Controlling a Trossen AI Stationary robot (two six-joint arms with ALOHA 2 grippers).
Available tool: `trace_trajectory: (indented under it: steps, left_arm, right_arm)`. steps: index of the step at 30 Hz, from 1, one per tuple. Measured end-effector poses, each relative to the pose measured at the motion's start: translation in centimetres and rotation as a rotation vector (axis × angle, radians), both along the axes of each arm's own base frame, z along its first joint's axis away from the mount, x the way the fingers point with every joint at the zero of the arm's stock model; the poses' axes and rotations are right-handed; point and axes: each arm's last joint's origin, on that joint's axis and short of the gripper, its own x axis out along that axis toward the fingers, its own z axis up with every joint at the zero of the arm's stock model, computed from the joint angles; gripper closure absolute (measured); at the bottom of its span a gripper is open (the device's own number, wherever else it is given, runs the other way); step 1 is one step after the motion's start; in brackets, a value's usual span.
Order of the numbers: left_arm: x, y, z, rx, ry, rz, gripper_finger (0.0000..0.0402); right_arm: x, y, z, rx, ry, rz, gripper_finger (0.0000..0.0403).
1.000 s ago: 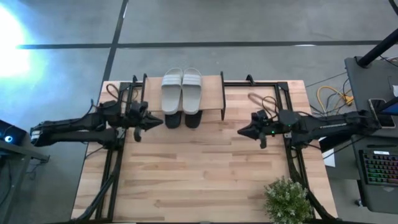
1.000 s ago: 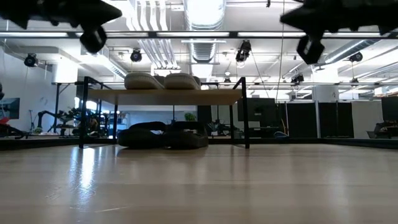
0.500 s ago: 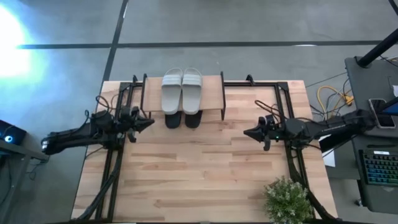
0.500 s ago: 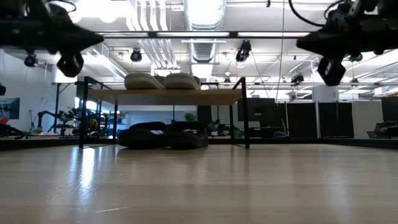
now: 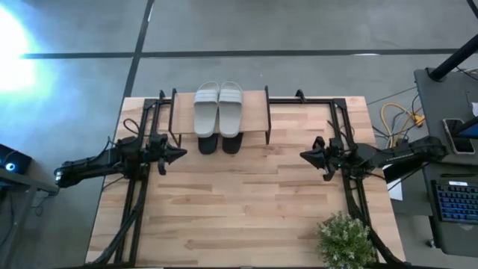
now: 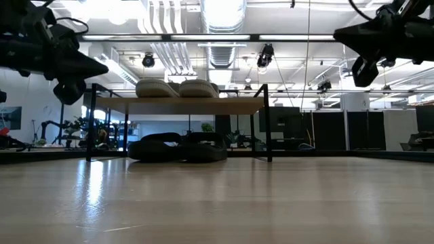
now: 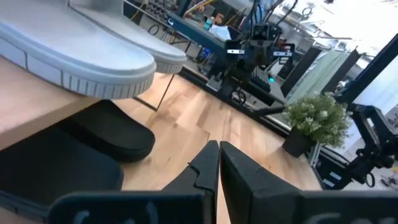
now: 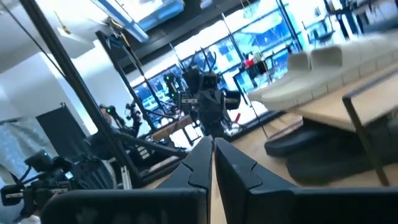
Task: Pick and place slides into the shelf
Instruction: Return to Home Position
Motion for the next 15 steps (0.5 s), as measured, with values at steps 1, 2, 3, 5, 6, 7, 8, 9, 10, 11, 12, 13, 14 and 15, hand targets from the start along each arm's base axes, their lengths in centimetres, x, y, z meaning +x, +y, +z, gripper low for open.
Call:
trace_trajectory:
  steps: [1, 2, 3, 5, 6, 7, 8, 9, 10, 11, 12, 13, 14, 15]
  left_arm:
    - [0.01, 0.0, 0.04, -0.001, -0.004, 0.001, 0.0402]
    - [0.01, 0.0, -0.07, -0.003, 0.004, 0.001, 0.0402]
    - [0.01, 0.0, -0.11, -0.003, 0.006, 0.001, 0.0402]
    - [0.06, 0.01, -0.15, -0.004, 0.011, 0.0, 0.0402]
    - [0.09, 0.02, -0.17, -0.004, 0.014, 0.0, 0.0402]
    - [0.11, 0.01, -0.2, -0.005, 0.018, -0.002, 0.0402]
    - [0.11, -0.01, -0.23, -0.007, 0.02, -0.009, 0.0402]
    - [0.12, -0.02, -0.22, -0.007, 0.019, -0.015, 0.0402]
    - [0.13, -0.02, -0.2, -0.007, 0.017, -0.016, 0.0402]
    - [0.15, -0.03, -0.21, -0.007, 0.019, -0.018, 0.0402]
    - [0.15, -0.03, -0.22, -0.008, 0.02, -0.018, 0.0402]
    - [0.15, -0.03, -0.21, -0.008, 0.02, -0.018, 0.0402]
    - [0.14, -0.03, -0.2, -0.007, 0.018, -0.018, 0.0402]
    - [0.14, -0.03, -0.2, -0.007, 0.019, -0.018, 0.0402]
  right_arm:
    - [-0.11, -0.02, 0.1, -0.015, -0.009, -0.003, 0.039]
    - [-0.22, -0.03, 0.13, -0.032, -0.011, -0.006, 0.039]
    - [-0.29, -0.05, 0.1, -0.043, -0.007, -0.009, 0.039]
    - [-0.44, -0.11, -0.04, -0.051, 0.009, -0.025, 0.039]
    - [-0.52, -0.15, -0.12, -0.051, 0.017, -0.034, 0.039]
    - [-0.59, -0.18, -0.17, -0.051, 0.022, -0.04, 0.039]
    - [-0.63, -0.2, -0.26, -0.049, 0.031, -0.043, 0.039]
    - [-0.65, -0.2, -0.36, -0.045, 0.041, -0.042, 0.039]
    - [-0.66, -0.2, -0.41, -0.046, 0.046, -0.042, 0.039]
    - [-0.66, -0.2, -0.42, -0.05, 0.047, -0.043, 0.039]
    - [-0.66, -0.2, -0.42, -0.054, 0.047, -0.044, 0.039]
    - [-0.65, -0.2, -0.43, -0.055, 0.048, -0.043, 0.039]
    - [-0.64, -0.2, -0.45, -0.055, 0.05, -0.043, 0.039]
    - [-0.64, -0.2, -0.45, -0.055, 0.051, -0.043, 0.039]
